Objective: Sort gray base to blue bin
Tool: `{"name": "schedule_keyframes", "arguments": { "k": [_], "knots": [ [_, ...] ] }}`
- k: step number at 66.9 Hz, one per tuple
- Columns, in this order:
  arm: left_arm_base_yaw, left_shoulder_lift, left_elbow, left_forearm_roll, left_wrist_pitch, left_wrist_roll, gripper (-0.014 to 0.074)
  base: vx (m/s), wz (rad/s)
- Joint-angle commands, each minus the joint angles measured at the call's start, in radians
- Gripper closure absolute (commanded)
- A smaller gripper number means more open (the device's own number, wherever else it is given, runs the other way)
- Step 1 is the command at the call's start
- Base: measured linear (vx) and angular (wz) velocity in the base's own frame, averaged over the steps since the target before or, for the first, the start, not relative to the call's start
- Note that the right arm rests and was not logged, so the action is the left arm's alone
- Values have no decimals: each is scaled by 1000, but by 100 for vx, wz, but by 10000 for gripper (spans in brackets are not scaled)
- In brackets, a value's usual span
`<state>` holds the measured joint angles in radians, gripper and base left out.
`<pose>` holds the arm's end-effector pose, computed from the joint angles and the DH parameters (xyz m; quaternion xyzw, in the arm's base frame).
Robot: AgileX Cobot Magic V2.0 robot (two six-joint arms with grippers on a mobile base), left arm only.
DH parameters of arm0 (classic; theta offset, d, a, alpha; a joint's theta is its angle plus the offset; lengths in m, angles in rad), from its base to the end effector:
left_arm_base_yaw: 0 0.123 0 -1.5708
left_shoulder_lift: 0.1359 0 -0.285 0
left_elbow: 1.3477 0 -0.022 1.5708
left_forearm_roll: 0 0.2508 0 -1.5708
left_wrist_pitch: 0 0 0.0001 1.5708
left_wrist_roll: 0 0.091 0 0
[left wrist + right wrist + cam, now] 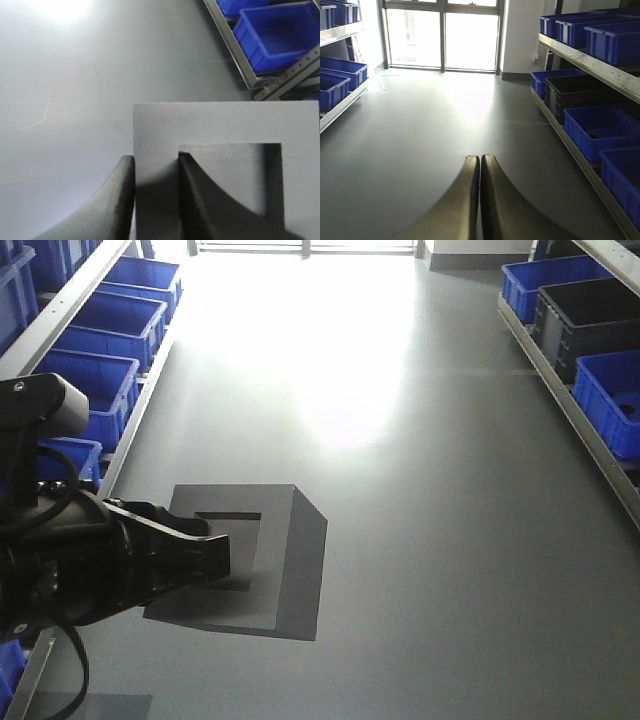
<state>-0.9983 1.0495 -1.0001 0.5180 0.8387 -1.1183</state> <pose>0.1396 -0.1546 0.3620 0.0333 0.8995 -0.1983 0.3879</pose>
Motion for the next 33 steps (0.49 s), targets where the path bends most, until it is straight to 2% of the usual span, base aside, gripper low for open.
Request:
{"name": "schedule_keyframes", "arguments": {
  "k": [1,17,33],
  "knots": [
    [-6,-18,-35,42,-65,-9,602,9,35],
    [-6,-18,-35,42,-65,-9,602,11,48],
    [-6,-18,-35,42,-65,-9,602,13,76]
  ]
}}
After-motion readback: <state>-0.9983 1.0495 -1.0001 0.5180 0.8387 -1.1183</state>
